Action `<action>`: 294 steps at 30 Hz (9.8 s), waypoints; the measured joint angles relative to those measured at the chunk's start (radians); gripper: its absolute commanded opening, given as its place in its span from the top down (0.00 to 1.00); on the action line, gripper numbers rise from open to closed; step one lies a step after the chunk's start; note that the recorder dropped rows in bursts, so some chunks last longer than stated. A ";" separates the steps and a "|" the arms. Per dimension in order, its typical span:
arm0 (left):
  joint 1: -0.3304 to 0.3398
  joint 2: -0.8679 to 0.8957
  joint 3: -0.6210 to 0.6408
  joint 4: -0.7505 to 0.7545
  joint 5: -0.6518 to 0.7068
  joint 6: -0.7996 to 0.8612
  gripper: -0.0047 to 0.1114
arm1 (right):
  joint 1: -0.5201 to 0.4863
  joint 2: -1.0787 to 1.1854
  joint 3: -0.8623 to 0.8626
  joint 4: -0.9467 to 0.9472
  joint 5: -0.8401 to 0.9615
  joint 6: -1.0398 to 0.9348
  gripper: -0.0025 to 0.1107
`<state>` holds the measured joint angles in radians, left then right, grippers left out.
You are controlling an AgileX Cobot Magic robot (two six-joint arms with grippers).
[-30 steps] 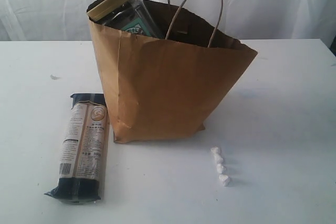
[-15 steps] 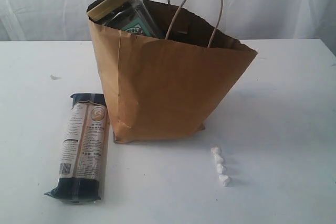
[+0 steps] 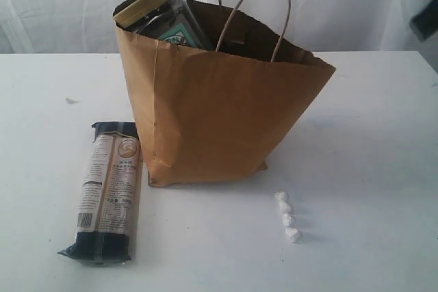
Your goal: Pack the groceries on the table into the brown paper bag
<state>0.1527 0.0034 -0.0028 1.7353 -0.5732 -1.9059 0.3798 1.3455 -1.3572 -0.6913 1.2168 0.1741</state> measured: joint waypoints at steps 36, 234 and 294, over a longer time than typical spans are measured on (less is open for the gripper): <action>0.000 0.000 0.000 0.000 -0.006 0.000 0.96 | 0.093 0.008 0.792 1.029 -0.871 -0.587 0.66; 0.000 0.000 0.000 0.000 -0.010 0.001 0.96 | 0.148 0.171 0.767 0.461 -1.132 -0.039 0.57; 0.000 0.000 0.000 0.000 -0.018 0.001 0.96 | 0.148 -0.490 0.520 0.921 -0.799 -0.168 0.98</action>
<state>0.1527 0.0034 -0.0028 1.7353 -0.5916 -1.9047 0.5281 0.8555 -0.8367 0.2295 0.4181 0.0058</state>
